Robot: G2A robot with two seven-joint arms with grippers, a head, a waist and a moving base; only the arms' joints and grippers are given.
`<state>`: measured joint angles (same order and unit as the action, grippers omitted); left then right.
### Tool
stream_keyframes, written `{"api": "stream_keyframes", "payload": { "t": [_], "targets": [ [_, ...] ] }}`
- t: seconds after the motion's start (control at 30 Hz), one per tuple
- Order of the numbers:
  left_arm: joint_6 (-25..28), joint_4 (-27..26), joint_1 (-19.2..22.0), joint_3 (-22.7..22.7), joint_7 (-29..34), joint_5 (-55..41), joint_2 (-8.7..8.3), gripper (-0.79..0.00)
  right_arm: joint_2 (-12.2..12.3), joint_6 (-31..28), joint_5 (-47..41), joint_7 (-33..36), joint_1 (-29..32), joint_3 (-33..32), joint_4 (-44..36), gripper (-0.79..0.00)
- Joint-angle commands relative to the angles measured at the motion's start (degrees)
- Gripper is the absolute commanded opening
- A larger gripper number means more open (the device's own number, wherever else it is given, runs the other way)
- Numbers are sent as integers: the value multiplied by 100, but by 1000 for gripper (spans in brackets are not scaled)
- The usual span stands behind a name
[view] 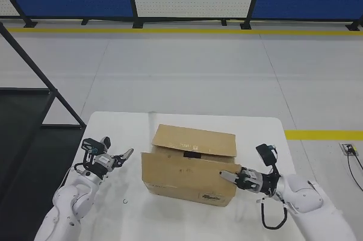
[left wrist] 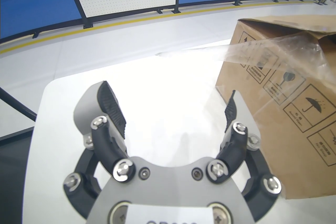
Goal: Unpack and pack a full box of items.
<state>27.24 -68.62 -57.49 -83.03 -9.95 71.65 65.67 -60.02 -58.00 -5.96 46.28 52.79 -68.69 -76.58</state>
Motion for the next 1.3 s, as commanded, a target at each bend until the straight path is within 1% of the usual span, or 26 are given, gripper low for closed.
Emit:
{"api": "stream_keyframes", "payload": {
  "t": [0.0,0.37,0.4,0.43,0.47,0.67,0.77,0.83,0.97,1.07,1.13,1.2,1.27],
  "targets": [
    [-2,-3,-6,0,7,-19,-2,0,-1,0,35,0,-55,20,42,-785],
    [-21,16,-43,-18,20,-68,-19,0,-34,0,194,-198,-351,144,387,-785],
    [-24,18,-45,-22,19,-73,-21,0,-35,0,194,-218,-365,148,434,-406],
    [-22,23,-47,-24,21,-90,-21,0,-35,0,189,-233,-378,155,461,-105],
    [-20,23,-47,-26,24,-95,-23,0,-34,0,196,-243,-386,155,487,0],
    [9,27,-56,-43,48,-151,-33,0,4,0,163,-285,-299,71,444,0],
    [39,-80,-131,-69,63,-171,-45,0,45,0,172,-318,-186,-61,359,0],
    [100,-266,-270,-127,89,-176,-65,0,79,0,127,-354,-56,-181,209,0],
    [284,-793,-715,-388,-64,-178,-130,0,176,0,65,-419,372,-576,-336,0],
    [718,-993,-920,-600,-7,-752,-161,0,243,0,73,-523,715,-927,-758,0],
    [1020,-981,-931,-720,200,-1371,-172,0,276,0,116,-580,925,-1127,-1042,0],
    [1470,-876,-851,-771,584,-2249,-181,0,303,0,179,-625,1125,-1291,-1305,0],
    [1695,-740,-719,-824,1157,-3072,-203,0,321,0,267,-673,1303,-1411,-1528,0]
  ]
}}
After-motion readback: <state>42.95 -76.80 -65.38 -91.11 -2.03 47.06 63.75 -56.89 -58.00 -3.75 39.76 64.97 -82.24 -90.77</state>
